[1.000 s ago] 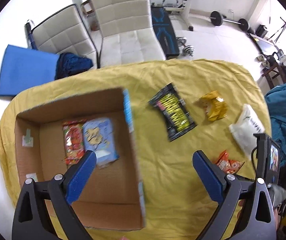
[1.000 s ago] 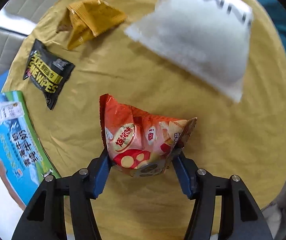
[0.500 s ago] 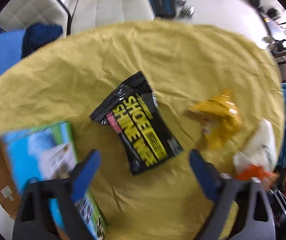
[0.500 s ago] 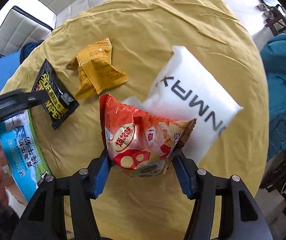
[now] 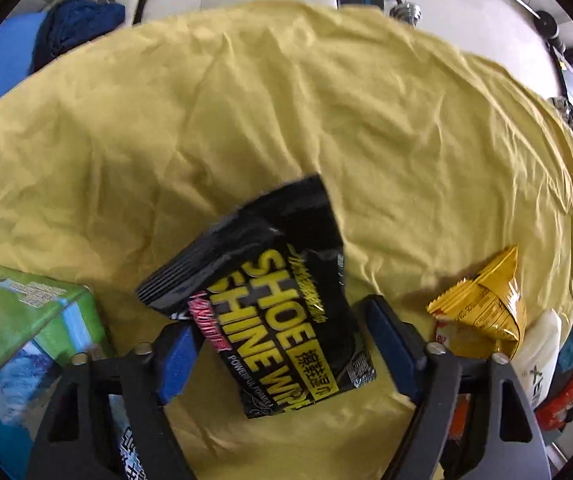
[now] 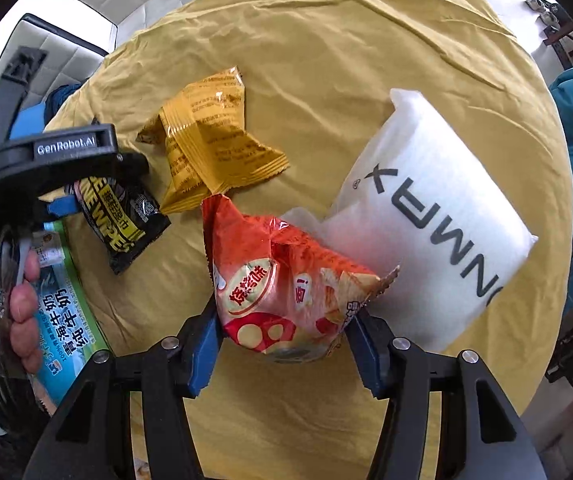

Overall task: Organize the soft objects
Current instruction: 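Grasp the orange panda pack with the right tool while the left grasps the black wipe pack, then carry both packs into the box and open both tools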

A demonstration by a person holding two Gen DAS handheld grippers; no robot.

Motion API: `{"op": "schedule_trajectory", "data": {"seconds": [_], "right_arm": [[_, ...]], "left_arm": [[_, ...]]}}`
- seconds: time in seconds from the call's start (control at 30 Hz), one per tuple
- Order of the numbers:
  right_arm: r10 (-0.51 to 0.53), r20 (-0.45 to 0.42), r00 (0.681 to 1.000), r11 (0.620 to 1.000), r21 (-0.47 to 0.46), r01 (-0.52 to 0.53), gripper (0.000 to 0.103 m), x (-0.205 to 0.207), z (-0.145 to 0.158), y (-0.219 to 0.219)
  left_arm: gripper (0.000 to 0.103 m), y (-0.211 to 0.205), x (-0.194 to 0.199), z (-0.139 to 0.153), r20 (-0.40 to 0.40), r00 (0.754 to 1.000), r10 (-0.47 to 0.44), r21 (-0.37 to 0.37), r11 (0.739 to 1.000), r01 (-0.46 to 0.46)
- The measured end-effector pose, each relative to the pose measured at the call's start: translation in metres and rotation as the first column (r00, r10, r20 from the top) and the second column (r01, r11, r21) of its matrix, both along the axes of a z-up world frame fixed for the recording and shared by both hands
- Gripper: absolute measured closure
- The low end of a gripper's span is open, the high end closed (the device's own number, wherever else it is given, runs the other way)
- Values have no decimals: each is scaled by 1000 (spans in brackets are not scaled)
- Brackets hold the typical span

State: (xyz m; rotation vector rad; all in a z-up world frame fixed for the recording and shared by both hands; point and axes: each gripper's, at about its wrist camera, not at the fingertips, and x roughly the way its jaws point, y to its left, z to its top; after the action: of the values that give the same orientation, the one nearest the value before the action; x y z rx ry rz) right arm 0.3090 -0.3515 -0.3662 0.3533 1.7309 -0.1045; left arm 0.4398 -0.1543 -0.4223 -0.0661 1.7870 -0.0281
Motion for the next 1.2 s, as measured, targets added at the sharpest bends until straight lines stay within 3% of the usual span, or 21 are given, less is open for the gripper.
{"op": "schedule_trajectory", "data": {"seconds": [0.1,0.27,0.37,0.67,0.87,1.03,1.2], "right_arm": [[10,-15,1000,1000,-2,-10,44,-18,-12,11],[34,-45,998,999,-7,-35,45,-40,-22,16],[48,-70,996,999,-10,-49,45,-62,-25,18],[49,-107,993,999,-9,-51,45,-123,-35,20],[-29,-74,997,1000,-12,28,45,-125,-41,12],[-33,-69,997,999,-35,31,45,-122,-39,3],[-18,-58,998,999,-48,15,49,-121,-36,17]], "left_arm": [[48,-3,-2,9,59,997,-45,13,999,44],[49,-16,-35,18,109,982,-155,38,988,151],[49,-17,-67,20,95,979,-179,0,984,180],[49,-30,-177,22,63,938,-341,-7,940,342],[48,-37,-191,8,69,935,-347,24,938,347],[49,-49,-189,1,94,931,-353,47,935,350],[51,-37,-191,13,121,934,-335,50,942,332]]}}
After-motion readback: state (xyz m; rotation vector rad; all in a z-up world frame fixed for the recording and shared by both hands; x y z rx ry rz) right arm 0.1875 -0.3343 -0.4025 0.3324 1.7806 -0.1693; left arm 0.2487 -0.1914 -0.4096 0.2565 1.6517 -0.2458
